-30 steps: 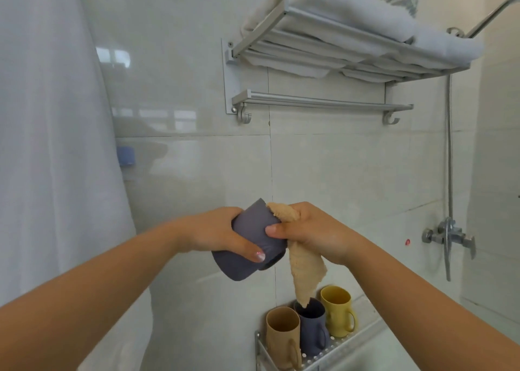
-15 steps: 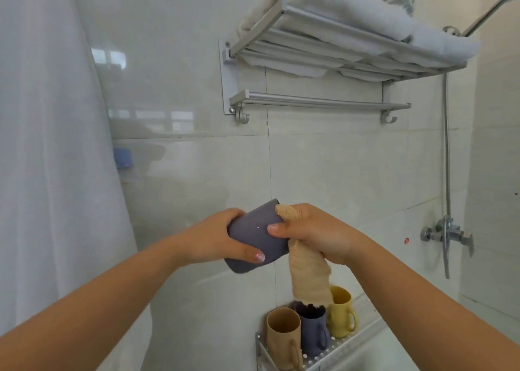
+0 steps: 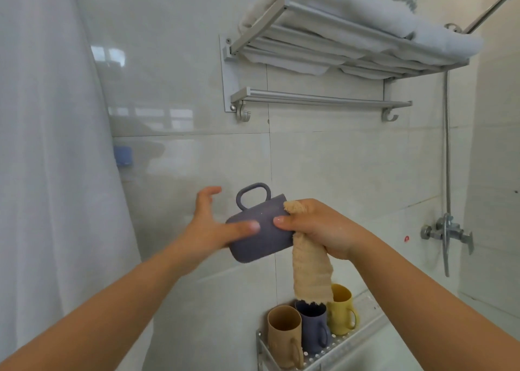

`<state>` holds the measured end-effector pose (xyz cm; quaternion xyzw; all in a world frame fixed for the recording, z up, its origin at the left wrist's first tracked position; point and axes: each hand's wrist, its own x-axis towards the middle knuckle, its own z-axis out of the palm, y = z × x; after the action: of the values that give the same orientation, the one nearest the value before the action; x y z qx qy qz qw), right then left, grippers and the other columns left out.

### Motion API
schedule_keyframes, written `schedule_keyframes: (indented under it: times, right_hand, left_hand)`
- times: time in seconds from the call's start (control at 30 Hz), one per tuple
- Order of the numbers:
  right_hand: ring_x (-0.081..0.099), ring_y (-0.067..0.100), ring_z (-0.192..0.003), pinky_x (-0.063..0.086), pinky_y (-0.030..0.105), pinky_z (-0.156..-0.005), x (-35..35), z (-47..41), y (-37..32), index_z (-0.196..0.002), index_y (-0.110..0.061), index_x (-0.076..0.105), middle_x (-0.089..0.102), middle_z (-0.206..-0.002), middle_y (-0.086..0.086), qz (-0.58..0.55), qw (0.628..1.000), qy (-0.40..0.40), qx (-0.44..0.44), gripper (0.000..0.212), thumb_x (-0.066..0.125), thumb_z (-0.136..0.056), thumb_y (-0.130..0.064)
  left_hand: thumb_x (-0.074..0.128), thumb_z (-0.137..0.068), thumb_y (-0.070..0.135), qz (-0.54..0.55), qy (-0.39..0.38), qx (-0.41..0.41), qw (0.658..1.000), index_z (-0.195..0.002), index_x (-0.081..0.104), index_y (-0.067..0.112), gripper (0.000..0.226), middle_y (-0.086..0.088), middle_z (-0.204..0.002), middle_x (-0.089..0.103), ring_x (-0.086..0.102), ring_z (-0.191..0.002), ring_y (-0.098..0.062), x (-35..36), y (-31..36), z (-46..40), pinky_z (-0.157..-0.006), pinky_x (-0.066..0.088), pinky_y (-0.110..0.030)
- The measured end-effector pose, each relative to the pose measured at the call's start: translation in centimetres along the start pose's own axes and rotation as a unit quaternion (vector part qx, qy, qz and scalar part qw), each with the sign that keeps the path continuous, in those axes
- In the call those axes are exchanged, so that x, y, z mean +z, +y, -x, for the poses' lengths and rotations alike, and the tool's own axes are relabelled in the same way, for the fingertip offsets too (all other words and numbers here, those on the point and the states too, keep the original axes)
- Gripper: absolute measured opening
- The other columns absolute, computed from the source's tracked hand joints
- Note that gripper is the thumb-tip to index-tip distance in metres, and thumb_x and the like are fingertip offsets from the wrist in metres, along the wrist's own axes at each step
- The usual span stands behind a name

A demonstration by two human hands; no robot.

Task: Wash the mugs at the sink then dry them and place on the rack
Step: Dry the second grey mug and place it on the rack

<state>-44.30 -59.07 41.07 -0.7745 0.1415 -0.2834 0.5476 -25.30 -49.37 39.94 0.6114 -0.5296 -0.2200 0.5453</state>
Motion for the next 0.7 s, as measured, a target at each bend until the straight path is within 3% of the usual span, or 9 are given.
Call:
schedule_keyframes:
  times: [0.07,0.17,0.3,0.37,0.43,0.5,0.57,0.63,0.7]
  right_hand:
    - [0.066,0.026,-0.104,0.051,0.037,-0.094,-0.4,0.1,-0.4,-0.111,-0.006,0.068,0.070,-0.111,0.011,-0.011,0.999,-0.040,0.000,0.031,0.064,-0.083,-0.018]
    - [0.064,0.028,-0.107,0.051,0.038,-0.095,-0.4,-0.1,-0.9,-0.114,-0.004,0.066,0.069,-0.114,0.013,0.010,0.998,-0.068,0.002,0.038,0.063,-0.081,-0.022]
    - [0.064,0.024,-0.104,0.050,0.035,-0.093,-0.2,-0.3,-0.5,-0.116,-0.002,0.063,0.067,-0.116,0.015,-0.040,0.997,-0.064,0.023,0.034,0.061,-0.089,-0.021]
    - [0.063,0.023,-0.102,0.051,0.036,-0.092,-0.3,-0.6,-0.2,-0.117,-0.001,0.062,0.065,-0.119,0.019,-0.077,0.996,-0.041,0.031,0.037,0.063,-0.087,-0.023]
    - [0.064,0.022,-0.099,0.051,0.035,-0.090,-0.5,-0.9,0.1,-0.116,-0.001,0.063,0.066,-0.115,0.018,-0.099,0.994,-0.020,0.033,0.040,0.068,-0.081,-0.020]
    - [0.064,0.023,-0.101,0.051,0.036,-0.091,-0.8,-0.8,0.1,-0.116,-0.001,0.063,0.066,-0.114,0.017,-0.104,0.994,-0.026,0.036,0.043,0.067,-0.077,-0.019]
    - [0.064,0.023,-0.103,0.051,0.036,-0.092,-1.2,-0.4,-0.1,-0.120,0.001,0.060,0.066,-0.114,0.015,-0.100,0.992,-0.060,0.039,0.046,0.062,-0.078,-0.017]
    - [0.068,0.014,-0.089,0.056,0.025,-0.074,-1.6,0.1,-0.8,-0.110,-0.001,0.063,0.072,-0.098,0.005,-0.083,0.991,-0.094,0.037,0.034,0.059,-0.079,-0.014]
    - [0.068,0.006,-0.070,0.052,0.017,-0.058,-1.7,0.4,-1.7,-0.099,-0.004,0.063,0.072,-0.081,-0.004,-0.039,0.990,-0.129,0.038,0.019,0.059,-0.082,-0.009]
  left_hand:
    - [0.096,-0.027,0.044,0.145,-0.111,-0.112,0.977,-0.138,0.041,0.024,0.126,-0.007,-0.135,0.053,0.070,-0.089,-0.023,-1.3,0.5,0.1,-0.066,0.058,-0.041]
    - [0.097,-0.026,0.048,0.136,-0.226,-0.137,0.955,-0.116,0.062,0.007,0.105,-0.016,-0.105,0.071,0.071,-0.087,-0.031,-1.8,0.4,0.2,-0.062,0.059,-0.041]
    - [0.096,-0.039,0.034,0.085,-0.190,-0.042,0.977,-0.108,0.064,0.013,0.079,-0.005,-0.097,0.075,0.072,-0.086,-0.020,-1.3,0.4,0.0,-0.067,0.060,-0.038]
    - [0.089,-0.048,0.028,0.014,-0.132,0.029,0.991,-0.108,0.062,0.020,0.067,0.001,-0.098,0.074,0.071,-0.088,-0.015,-0.5,0.5,-0.1,-0.074,0.060,-0.036]
    - [0.086,-0.042,0.042,-0.067,-0.057,0.104,0.991,-0.108,0.060,0.029,0.072,0.005,-0.102,0.071,0.069,-0.090,-0.011,0.3,0.2,0.0,-0.076,0.059,-0.033]
    - [0.083,-0.038,0.049,-0.088,-0.037,0.124,0.988,-0.105,0.057,0.032,0.074,0.008,-0.103,0.068,0.068,-0.088,-0.008,0.6,0.0,0.3,-0.075,0.059,-0.030]
    - [0.091,-0.034,0.047,0.001,-0.112,0.042,0.993,-0.107,0.059,0.027,0.083,0.000,-0.107,0.069,0.069,-0.091,-0.014,-0.5,0.3,0.1,-0.076,0.058,-0.034]
    - [0.096,-0.034,0.045,0.134,-0.228,-0.067,0.962,-0.112,0.067,0.019,0.087,-0.009,-0.114,0.068,0.066,-0.099,-0.026,-2.4,1.1,-0.2,-0.079,0.057,-0.042]
    - [0.096,-0.039,0.042,0.164,-0.302,-0.108,0.933,-0.111,0.073,0.013,0.081,-0.013,-0.115,0.067,0.065,-0.101,-0.031,-3.4,1.5,-0.5,-0.078,0.057,-0.044]
